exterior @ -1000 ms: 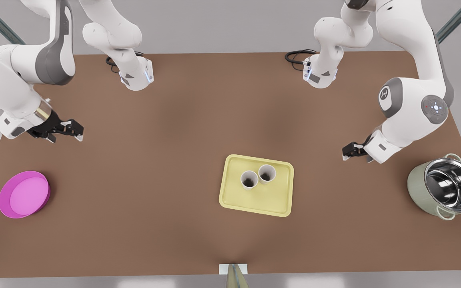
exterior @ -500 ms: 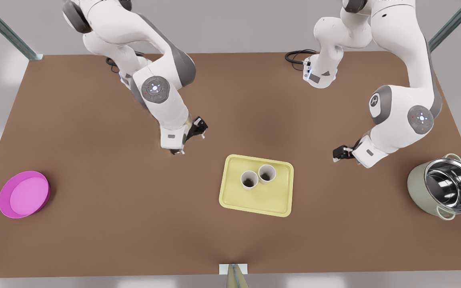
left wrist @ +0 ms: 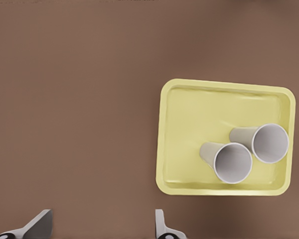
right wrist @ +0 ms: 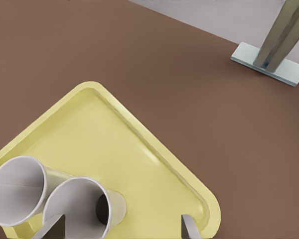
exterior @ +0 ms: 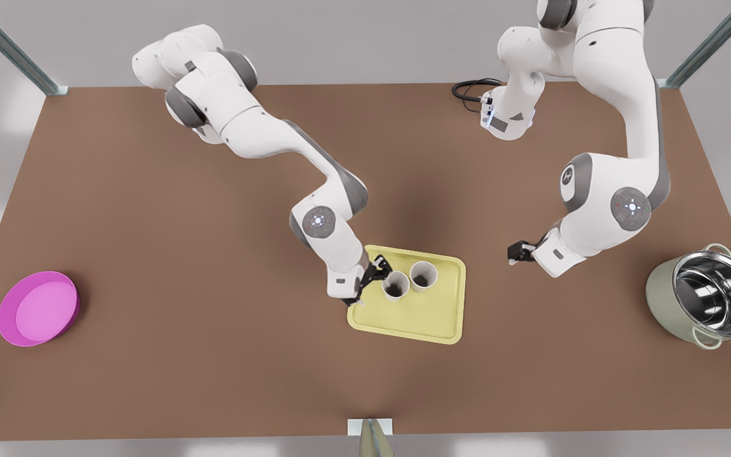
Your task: Use the left arm to pick up the white IKEA cup from the tray and place it on the middle-left position; use the right arm to pick up the white IKEA cup from the tray and place it on the middle-right position
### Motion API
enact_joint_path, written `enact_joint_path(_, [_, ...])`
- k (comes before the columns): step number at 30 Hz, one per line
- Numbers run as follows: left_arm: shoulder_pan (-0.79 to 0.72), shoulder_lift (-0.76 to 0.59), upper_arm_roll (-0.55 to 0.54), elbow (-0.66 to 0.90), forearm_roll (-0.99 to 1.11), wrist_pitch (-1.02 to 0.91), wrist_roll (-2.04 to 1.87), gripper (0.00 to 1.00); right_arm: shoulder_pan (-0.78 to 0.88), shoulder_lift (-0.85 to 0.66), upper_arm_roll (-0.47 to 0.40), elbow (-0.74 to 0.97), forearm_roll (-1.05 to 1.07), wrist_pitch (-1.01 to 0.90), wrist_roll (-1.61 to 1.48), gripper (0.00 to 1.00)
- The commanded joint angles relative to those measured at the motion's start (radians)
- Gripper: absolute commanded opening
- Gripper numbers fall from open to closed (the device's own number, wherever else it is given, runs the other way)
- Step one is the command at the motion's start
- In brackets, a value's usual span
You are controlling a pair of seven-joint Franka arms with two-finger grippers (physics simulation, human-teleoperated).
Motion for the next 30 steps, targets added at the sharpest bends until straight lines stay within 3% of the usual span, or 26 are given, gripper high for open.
enact_joint_path(1, [0.000,0.004,0.000,0.000,0.003,0.018,-0.003,1.00,0.009,0.020,-0.004,0.014,0.001,0.075,0.085,0.90])
enact_joint_path(30, [0.000,0.018,0.000,-0.001,0.005,0.044,-0.005,1.00,0.068,0.204,-0.012,0.148,-0.060,0.137,0.185,0.88])
